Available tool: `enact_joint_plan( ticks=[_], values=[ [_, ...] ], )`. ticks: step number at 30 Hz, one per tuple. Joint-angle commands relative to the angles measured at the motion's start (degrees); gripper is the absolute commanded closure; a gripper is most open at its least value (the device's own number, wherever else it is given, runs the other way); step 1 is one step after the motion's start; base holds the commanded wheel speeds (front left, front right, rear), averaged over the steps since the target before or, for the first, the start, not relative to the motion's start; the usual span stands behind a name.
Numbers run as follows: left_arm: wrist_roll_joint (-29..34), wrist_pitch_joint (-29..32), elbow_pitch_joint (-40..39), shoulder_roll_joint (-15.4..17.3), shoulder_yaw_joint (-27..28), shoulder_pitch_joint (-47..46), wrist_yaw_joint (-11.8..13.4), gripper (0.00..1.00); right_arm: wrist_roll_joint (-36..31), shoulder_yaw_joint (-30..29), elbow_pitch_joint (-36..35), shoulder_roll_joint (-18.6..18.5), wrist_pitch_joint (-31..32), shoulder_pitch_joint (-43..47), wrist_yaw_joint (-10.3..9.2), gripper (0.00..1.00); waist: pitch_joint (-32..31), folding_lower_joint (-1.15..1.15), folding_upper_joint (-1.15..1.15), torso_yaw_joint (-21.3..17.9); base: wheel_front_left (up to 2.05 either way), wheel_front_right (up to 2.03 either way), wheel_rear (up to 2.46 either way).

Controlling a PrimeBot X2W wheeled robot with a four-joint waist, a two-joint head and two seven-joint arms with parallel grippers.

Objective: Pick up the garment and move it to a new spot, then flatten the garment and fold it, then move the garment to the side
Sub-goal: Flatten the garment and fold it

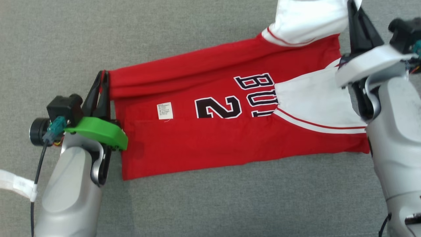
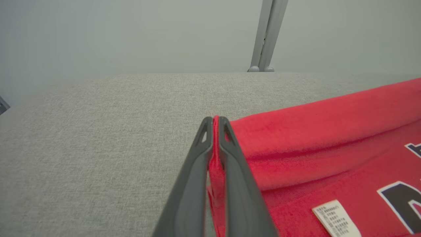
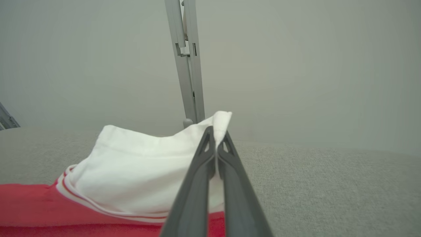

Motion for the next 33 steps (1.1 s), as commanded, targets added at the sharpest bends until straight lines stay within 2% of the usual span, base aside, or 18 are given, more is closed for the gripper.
enact_joint_plan(
  ticks=[1,7,14,15,16,17,18,25,29,33],
  values=[
    [0.35,0.01,-0.25,0.26,1.03,2.22,0.18,1.00,1.28,0.50,-1.50,-0.30,-0.23,3.58,-0.10,1.00,-3.68,0.00,0.00,-2.81,0.00,0.00,0.00],
    [1.45,0.01,-0.69,-0.70,2.66,8.87,0.18,1.00,5.30,3.26,-4.69,-1.07,-0.23,14.70,-0.10,1.00,-6.54,0.00,0.00,-3.89,0.00,0.00,0.00],
    [2.45,0.01,-0.56,-2.49,3.16,15.11,0.18,1.00,7.63,2.86,-4.29,-0.86,-0.23,23.81,-0.10,1.00,-8.94,0.00,0.00,-3.37,0.00,0.00,0.00],
    [2.56,0.01,-0.40,-2.66,3.09,15.81,0.18,0.96,7.74,2.87,-4.24,-0.91,-0.23,24.61,-0.10,1.00,-9.17,0.00,0.00,-3.26,0.00,0.00,0.00],
    [2.68,0.01,-0.30,-2.95,3.00,16.67,0.18,0.69,7.99,2.62,-4.18,-0.98,-0.24,25.49,-0.10,0.74,-9.51,0.00,0.00,-3.14,0.00,0.00,0.00],
    [2.67,0.01,-0.10,-3.21,3.19,17.49,0.18,0.41,8.28,2.55,-3.86,-0.91,-0.23,26.34,-0.10,0.40,-9.79,0.00,0.00,-3.06,0.00,0.00,0.00],
    [2.82,0.01,-0.19,-3.43,3.91,18.50,0.18,0.00,8.58,2.52,-3.64,-0.92,-0.23,27.23,-0.10,0.00,-10.11,0.00,0.00,-2.97,0.00,0.00,0.00],
    [5.20,0.01,-3.61,-5.64,7.18,25.41,0.35,0.00,10.20,1.56,-5.82,-3.13,-0.23,29.37,-0.10,0.00,-11.23,0.00,0.00,-1.84,0.00,0.00,0.00],
    [5.69,0.01,-6.06,-6.12,8.25,25.97,0.32,0.00,9.99,1.45,-6.43,-4.54,0.55,27.04,-0.10,0.00,-10.53,0.00,0.00,-0.86,0.00,0.00,0.00],
    [5.90,0.01,-7.21,-6.44,7.87,24.26,0.27,0.00,9.09,1.93,-4.13,-5.00,3.62,23.77,-0.10,0.00,-9.21,0.00,0.00,0.64,0.00,0.00,0.00]
  ],
)
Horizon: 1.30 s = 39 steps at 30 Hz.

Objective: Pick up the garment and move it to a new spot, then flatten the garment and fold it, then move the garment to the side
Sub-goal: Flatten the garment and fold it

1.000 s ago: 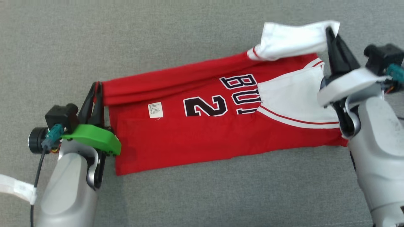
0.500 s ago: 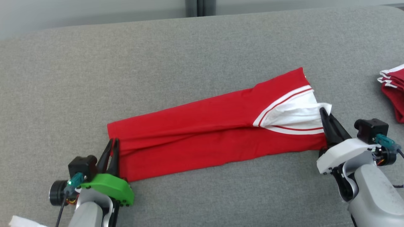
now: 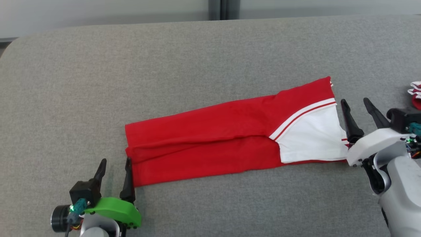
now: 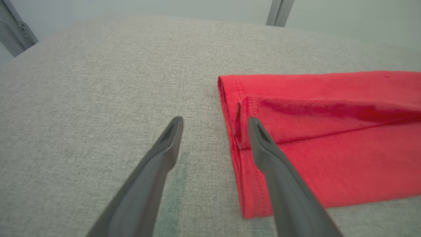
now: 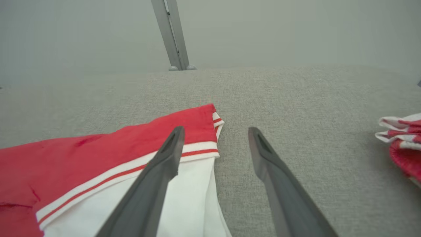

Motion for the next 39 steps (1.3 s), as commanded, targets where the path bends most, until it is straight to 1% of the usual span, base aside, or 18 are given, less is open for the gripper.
enact_joint_plan(
  ticks=[1,7,11,12,13,14,17,19,21,24,26,27,29,32,34,39],
  values=[
    [0.30,0.01,-0.30,-0.02,-0.31,-1.61,0.08,0.00,-0.67,0.22,1.30,-0.05,0.99,-1.23,-0.10,0.00,1.26,0.00,0.00,1.31,0.00,0.00,0.00],
    [-1.65,0.01,-0.63,-0.04,-2.78,-4.12,0.00,0.00,-1.54,0.42,10.16,1.53,5.67,-4.71,-0.10,0.00,3.06,0.00,0.00,3.77,0.00,0.00,0.00],
    [-2.25,0.01,-0.46,-0.05,-3.54,-4.52,0.00,0.00,-0.53,2.48,15.44,3.57,8.03,-3.58,-0.10,0.00,3.08,0.00,0.00,4.34,0.00,0.00,0.00],
    [-2.32,0.01,-0.39,-0.05,-3.56,-4.38,0.01,0.00,0.01,3.19,16.71,3.96,8.49,-2.92,-0.06,0.39,2.98,0.00,0.00,4.27,0.00,0.00,0.00],
    [-2.35,0.01,-0.33,-0.06,-3.55,-4.20,0.01,0.00,0.43,3.36,17.30,4.17,8.39,-2.63,-0.06,0.64,2.84,0.00,0.00,4.16,0.00,0.00,0.00],
    [-2.32,0.01,-0.25,-0.06,-3.48,-3.72,0.06,0.00,1.13,3.11,18.25,4.20,7.61,-2.24,-0.07,1.00,2.59,0.00,0.00,3.86,0.00,0.00,0.00],
    [-2.07,0.01,-0.01,-0.07,-3.65,-2.69,0.07,0.00,0.71,1.09,19.68,2.29,3.89,-2.38,-0.09,1.00,1.78,0.00,0.00,2.96,0.00,0.00,0.00],
    [-2.05,0.01,0.05,-0.03,-3.85,-2.24,0.08,0.00,-0.54,-1.93,20.61,-0.21,0.24,-3.26,-0.20,1.00,0.95,0.00,0.00,2.15,0.00,0.00,0.00],
    [-2.24,0.01,0.14,-0.05,-4.24,-1.79,0.12,0.00,-2.17,-4.38,20.66,-1.46,-1.86,-4.05,-0.24,1.00,0.23,0.00,0.00,1.58,0.00,0.00,0.00],
    [-2.88,0.01,0.12,-0.01,-5.15,-1.22,0.32,0.00,-5.42,-7.16,18.17,-0.74,-3.35,-4.46,-0.11,1.00,-1.05,0.00,0.00,0.78,0.00,0.00,0.00],
    [-3.29,0.01,0.26,0.00,-5.76,-0.68,0.58,0.00,-6.83,-7.63,15.02,0.18,-3.51,-3.75,-0.11,1.00,-1.80,0.00,0.00,0.40,0.00,0.00,0.00],
    [-3.54,0.01,0.31,-0.01,-6.11,-0.45,0.83,0.00,-7.23,-7.37,12.34,0.99,-3.54,-3.06,-0.10,1.00,-2.21,0.00,0.00,0.20,0.00,0.00,0.00],
    [-3.83,0.01,0.45,-0.01,-6.55,-0.03,0.96,0.00,-6.90,-5.54,7.08,3.31,-3.55,-1.31,-0.10,1.00,-3.13,0.00,0.00,-0.13,0.00,0.00,0.00],
    [-4.05,0.01,0.67,-0.01,-7.29,0.64,1.33,0.00,-4.82,-0.42,1.61,5.93,-3.57,0.48,-0.11,1.00,-4.11,0.00,0.00,-0.31,0.00,0.00,0.00],
    [-4.02,0.01,0.87,-0.02,-7.68,1.03,1.37,0.00,-2.66,4.23,-1.25,7.29,-3.31,1.39,-0.10,1.00,-4.64,0.00,0.00,-0.17,0.00,0.00,0.00],
    [-4.31,0.01,1.07,-0.02,-8.74,1.05,1.62,0.00,4.62,15.95,-6.65,9.79,0.73,2.06,-0.09,1.00,-4.98,0.00,0.00,1.53,0.00,0.00,0.00]
  ],
)
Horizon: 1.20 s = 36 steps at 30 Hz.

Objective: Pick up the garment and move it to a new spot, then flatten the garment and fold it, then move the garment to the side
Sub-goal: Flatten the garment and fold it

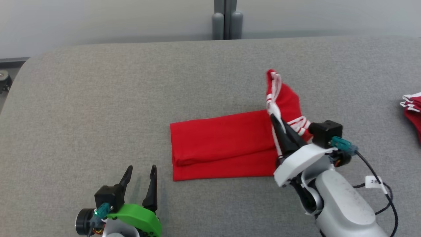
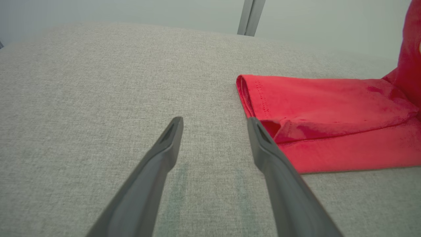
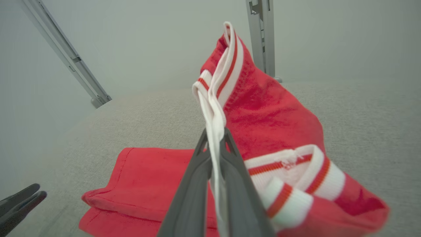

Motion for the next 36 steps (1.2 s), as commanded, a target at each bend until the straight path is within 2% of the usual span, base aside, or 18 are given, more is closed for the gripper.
enact_joint_plan(
  ticks=[1,9,10,13,16,20,24,29,33,36],
  values=[
    [-0.30,0.01,-0.04,0.20,-0.16,0.35,0.36,0.00,1.73,1.87,-0.86,0.24,0.66,0.21,-0.08,1.00,0.06,0.00,0.00,1.23,0.00,0.00,0.00],
    [-0.93,0.00,0.50,0.20,-1.79,-0.53,0.72,0.00,9.14,13.50,0.91,1.47,1.01,-3.37,-0.08,1.00,0.58,0.00,0.00,6.38,0.00,0.00,0.00],
    [-0.95,0.01,0.61,0.20,-1.80,-0.55,0.77,0.00,10.55,14.83,1.47,1.45,0.39,-4.04,-0.08,0.95,0.61,0.00,0.00,6.96,0.00,0.00,0.00],
    [-0.64,0.01,0.84,0.19,-1.35,-0.12,0.84,0.00,15.35,18.93,1.58,1.41,-1.61,-5.75,-0.08,0.00,0.50,0.00,0.00,7.81,0.00,0.00,0.00],
    [-0.31,0.01,0.86,0.19,-0.52,0.53,1.02,0.00,17.53,20.64,2.80,1.32,-3.03,-7.15,-0.08,0.00,0.28,0.00,0.00,7.53,0.00,0.00,0.00],
    [-0.05,0.00,0.58,0.17,0.87,1.19,1.19,0.00,13.76,16.94,7.35,1.28,-4.11,-8.39,-0.08,0.00,-0.37,0.00,0.00,5.72,0.00,0.00,0.00],
    [0.70,0.01,-0.30,0.18,2.01,1.32,1.24,0.00,4.71,5.37,8.63,1.24,-4.16,-6.26,-0.08,0.00,-1.05,0.00,0.00,3.26,0.00,0.00,0.00],
    [1.75,0.00,-1.89,0.19,3.48,1.51,1.28,0.00,-6.62,-8.30,5.90,1.25,-4.19,-0.47,-0.08,0.00,-2.14,0.00,0.00,-0.03,0.00,0.00,0.00],
    [2.84,0.01,-3.32,0.19,4.80,2.20,1.49,0.00,-12.21,-14.80,4.20,1.33,-4.20,4.47,-0.08,0.00,-3.00,0.00,0.00,-2.18,0.00,0.00,0.00],
    [3.97,0.01,-4.37,0.19,5.38,2.92,1.54,0.00,-14.41,-17.35,3.36,1.44,-4.20,7.46,-0.08,0.00,-3.67,0.00,0.00,-3.41,0.00,0.00,0.00]
  ],
)
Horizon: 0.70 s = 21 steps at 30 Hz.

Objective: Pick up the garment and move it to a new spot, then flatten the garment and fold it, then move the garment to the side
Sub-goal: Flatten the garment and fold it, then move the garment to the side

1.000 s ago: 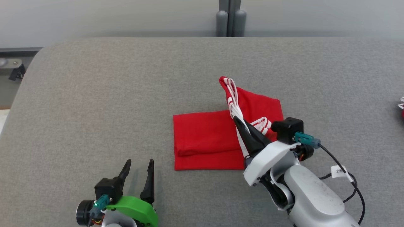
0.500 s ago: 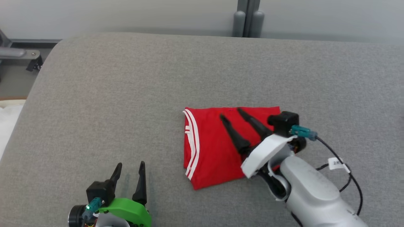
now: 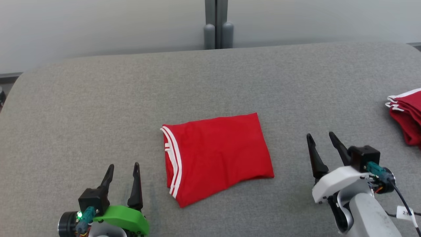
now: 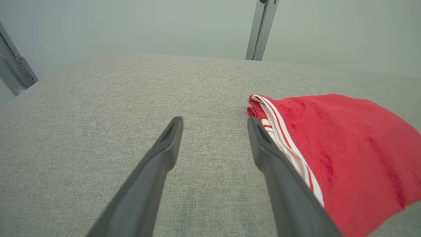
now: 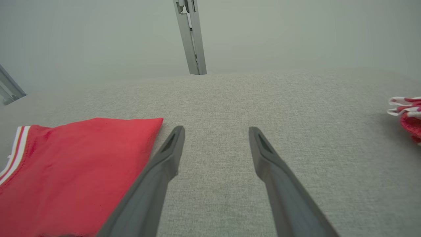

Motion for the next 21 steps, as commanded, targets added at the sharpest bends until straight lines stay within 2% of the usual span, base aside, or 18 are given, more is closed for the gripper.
enact_joint_plan(
  ticks=[1,13,21],
  values=[
    [0.95,0.01,-0.54,0.18,0.33,1.39,0.26,0.00,-0.36,-0.50,-0.26,0.00,-0.23,1.94,-0.08,0.00,-1.56,0.00,0.00,-2.05,0.00,0.00,0.00],
    [0.10,0.01,-2.77,0.19,-0.33,6.65,1.10,0.00,-0.13,-0.46,-0.34,-0.05,-0.24,9.36,-0.08,0.00,-3.22,0.00,0.00,-3.28,0.00,0.00,0.00],
    [-0.78,0.01,-3.08,0.18,-1.38,3.09,0.07,0.00,-0.81,4.32,0.36,-0.03,-0.25,3.13,-0.08,0.00,0.95,0.00,0.00,-0.64,0.00,0.00,0.00]
  ],
)
